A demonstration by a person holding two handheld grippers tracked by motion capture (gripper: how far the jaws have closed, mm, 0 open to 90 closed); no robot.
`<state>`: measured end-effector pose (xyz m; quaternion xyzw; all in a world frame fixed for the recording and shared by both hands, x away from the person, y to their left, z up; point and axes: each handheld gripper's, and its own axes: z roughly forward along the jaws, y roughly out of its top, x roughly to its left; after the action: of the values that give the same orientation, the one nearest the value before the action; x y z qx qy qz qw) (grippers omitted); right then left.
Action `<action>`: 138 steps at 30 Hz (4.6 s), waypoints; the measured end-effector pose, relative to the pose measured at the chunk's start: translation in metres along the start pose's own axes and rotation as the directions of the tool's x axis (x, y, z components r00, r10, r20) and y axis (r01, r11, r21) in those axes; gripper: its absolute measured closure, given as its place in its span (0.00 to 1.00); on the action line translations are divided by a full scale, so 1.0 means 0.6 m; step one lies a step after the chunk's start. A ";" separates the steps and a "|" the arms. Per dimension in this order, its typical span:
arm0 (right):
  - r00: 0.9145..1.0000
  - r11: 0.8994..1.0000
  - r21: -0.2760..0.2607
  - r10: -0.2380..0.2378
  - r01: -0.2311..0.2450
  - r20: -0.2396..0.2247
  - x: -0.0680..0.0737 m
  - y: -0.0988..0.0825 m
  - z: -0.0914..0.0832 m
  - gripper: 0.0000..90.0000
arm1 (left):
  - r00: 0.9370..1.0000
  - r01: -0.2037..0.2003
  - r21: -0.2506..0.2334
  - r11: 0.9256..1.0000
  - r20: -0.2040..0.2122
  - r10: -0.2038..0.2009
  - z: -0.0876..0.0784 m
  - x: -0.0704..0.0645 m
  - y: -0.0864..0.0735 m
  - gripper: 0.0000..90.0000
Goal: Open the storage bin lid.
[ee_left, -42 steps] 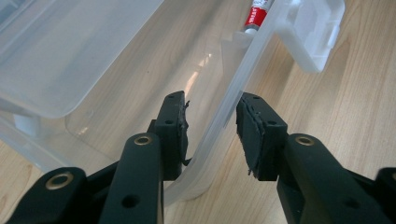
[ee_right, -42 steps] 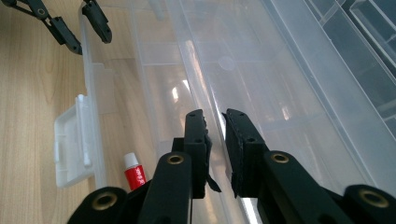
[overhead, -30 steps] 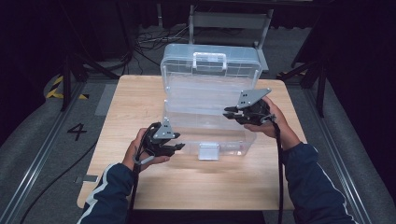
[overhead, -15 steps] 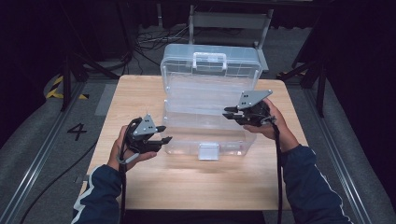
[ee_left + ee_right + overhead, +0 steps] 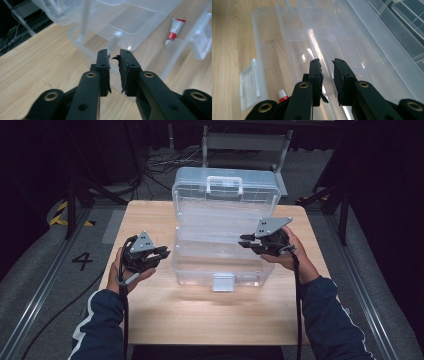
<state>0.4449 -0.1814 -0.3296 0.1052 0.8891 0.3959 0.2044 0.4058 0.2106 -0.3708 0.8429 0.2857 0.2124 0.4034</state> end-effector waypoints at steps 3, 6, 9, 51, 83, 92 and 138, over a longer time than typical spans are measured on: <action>1.000 1.000 -0.001 -0.001 0.001 -0.001 0.000 0.000 0.000 0.86 | 0.999 0.032 -0.016 0.999 -0.009 -0.032 0.001 0.011 0.004 0.94; 1.000 1.000 -0.003 0.000 0.000 -0.002 0.001 -0.001 0.000 0.86 | 0.997 0.064 -0.047 0.997 -0.028 -0.065 0.001 0.030 0.015 1.00; 1.000 1.000 -0.002 -0.002 0.002 -0.002 0.002 -0.002 0.000 0.86 | 0.996 0.077 -0.061 0.995 -0.035 -0.079 0.002 0.041 0.027 1.00; 0.999 0.999 0.019 -0.030 0.030 0.012 0.020 -0.013 -0.005 0.85 | 0.986 0.152 -0.174 0.973 -0.046 -0.162 0.058 0.087 0.147 1.00; 0.997 1.000 -0.013 0.020 -0.019 0.072 0.019 -0.061 -0.077 0.84 | 0.995 0.095 -0.184 0.978 -0.014 -0.100 0.038 0.070 0.129 1.00; 0.994 0.998 -0.019 0.064 -0.062 0.094 0.012 -0.083 -0.100 0.82 | 0.996 0.087 -0.180 0.980 0.002 -0.088 0.034 0.066 0.123 1.00; 0.996 0.998 0.006 0.065 -0.066 0.065 0.039 -0.094 -0.088 0.73 | 0.998 0.036 -0.174 0.984 0.056 -0.027 0.030 0.022 0.074 1.00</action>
<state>0.3987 -0.2456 -0.3462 0.1478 0.8797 0.3950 0.2196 0.4397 0.1864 -0.3441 0.8049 0.2683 0.2076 0.4869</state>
